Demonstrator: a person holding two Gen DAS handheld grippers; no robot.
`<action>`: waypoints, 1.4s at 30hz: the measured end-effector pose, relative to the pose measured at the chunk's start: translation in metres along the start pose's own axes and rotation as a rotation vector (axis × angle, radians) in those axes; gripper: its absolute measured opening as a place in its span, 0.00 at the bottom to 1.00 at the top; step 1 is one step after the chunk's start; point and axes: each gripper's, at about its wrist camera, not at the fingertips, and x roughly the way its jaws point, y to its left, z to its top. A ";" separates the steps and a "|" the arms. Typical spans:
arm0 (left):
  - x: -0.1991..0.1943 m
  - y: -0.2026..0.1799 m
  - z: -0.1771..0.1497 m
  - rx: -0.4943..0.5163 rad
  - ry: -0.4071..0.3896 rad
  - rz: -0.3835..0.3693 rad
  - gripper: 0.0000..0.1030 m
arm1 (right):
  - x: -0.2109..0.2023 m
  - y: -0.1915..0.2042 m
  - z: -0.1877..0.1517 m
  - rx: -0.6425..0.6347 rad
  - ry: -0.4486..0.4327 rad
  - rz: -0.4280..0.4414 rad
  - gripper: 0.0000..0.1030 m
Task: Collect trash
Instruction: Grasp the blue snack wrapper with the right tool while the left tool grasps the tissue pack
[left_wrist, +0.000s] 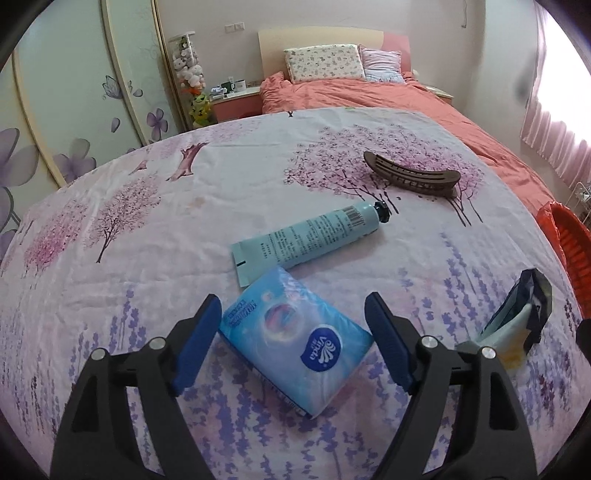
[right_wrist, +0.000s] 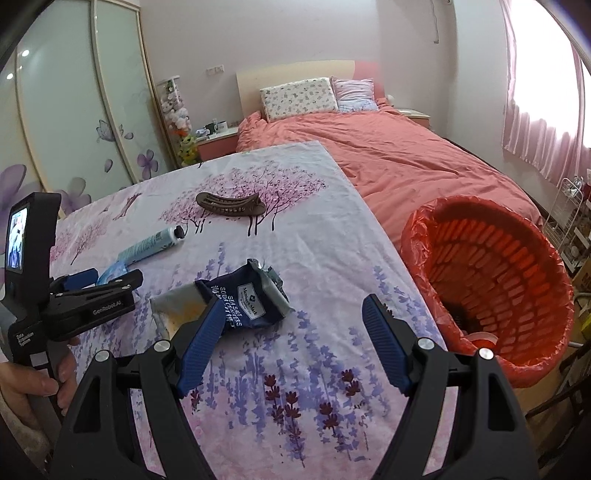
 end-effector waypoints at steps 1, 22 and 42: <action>-0.001 0.003 -0.002 0.004 -0.001 0.009 0.76 | 0.000 0.000 0.000 0.003 -0.001 0.001 0.74; -0.001 0.047 -0.016 -0.068 0.019 0.055 0.70 | 0.006 0.022 0.004 -0.007 0.000 0.071 0.74; 0.002 0.108 -0.028 -0.174 0.041 0.011 0.72 | 0.027 0.051 -0.016 -0.037 0.127 0.084 0.74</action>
